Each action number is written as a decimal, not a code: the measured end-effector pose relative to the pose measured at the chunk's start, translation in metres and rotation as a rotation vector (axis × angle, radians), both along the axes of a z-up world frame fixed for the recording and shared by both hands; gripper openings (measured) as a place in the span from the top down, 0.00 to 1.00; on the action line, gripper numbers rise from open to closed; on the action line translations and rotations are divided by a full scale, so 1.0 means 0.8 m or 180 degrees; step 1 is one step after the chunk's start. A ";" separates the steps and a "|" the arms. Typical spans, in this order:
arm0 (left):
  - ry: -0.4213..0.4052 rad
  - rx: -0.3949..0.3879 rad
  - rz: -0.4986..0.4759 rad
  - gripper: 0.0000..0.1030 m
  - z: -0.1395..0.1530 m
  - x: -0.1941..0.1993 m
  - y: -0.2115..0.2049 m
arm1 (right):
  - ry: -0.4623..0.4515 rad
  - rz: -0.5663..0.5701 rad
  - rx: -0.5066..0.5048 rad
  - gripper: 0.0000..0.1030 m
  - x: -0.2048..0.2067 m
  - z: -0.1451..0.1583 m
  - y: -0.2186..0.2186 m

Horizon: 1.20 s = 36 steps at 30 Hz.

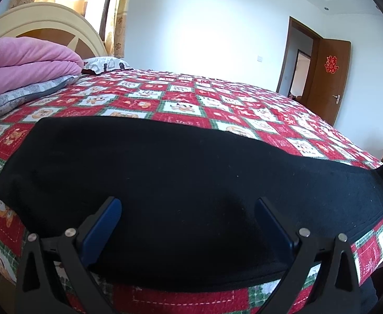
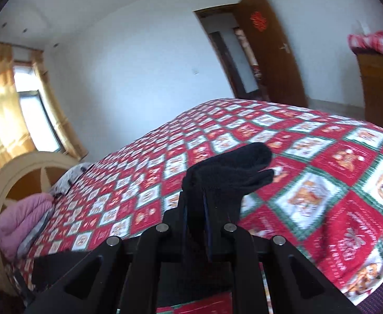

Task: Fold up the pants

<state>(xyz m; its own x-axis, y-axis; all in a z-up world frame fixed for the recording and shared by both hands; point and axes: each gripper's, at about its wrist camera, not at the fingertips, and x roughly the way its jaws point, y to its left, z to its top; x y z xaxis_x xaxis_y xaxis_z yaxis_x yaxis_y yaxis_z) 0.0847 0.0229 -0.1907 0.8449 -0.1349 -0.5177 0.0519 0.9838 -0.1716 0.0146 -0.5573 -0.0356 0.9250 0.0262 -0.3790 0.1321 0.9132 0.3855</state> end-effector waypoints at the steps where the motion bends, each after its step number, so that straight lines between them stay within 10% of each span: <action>1: 0.0001 -0.0005 0.0001 0.00 0.000 0.000 0.000 | 0.0000 0.0048 -0.0006 0.90 0.003 0.001 0.007; 36: 0.0032 -0.0004 0.0065 0.00 -0.003 -0.009 0.005 | 0.0431 0.1725 -0.0348 0.90 0.110 -0.068 0.294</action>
<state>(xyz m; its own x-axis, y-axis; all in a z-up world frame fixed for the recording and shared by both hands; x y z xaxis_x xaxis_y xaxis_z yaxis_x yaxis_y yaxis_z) 0.0773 0.0267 -0.1932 0.8422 -0.1183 -0.5261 0.0300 0.9844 -0.1734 0.1028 -0.3222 -0.0903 0.7331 0.4376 -0.5206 -0.3249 0.8979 0.2971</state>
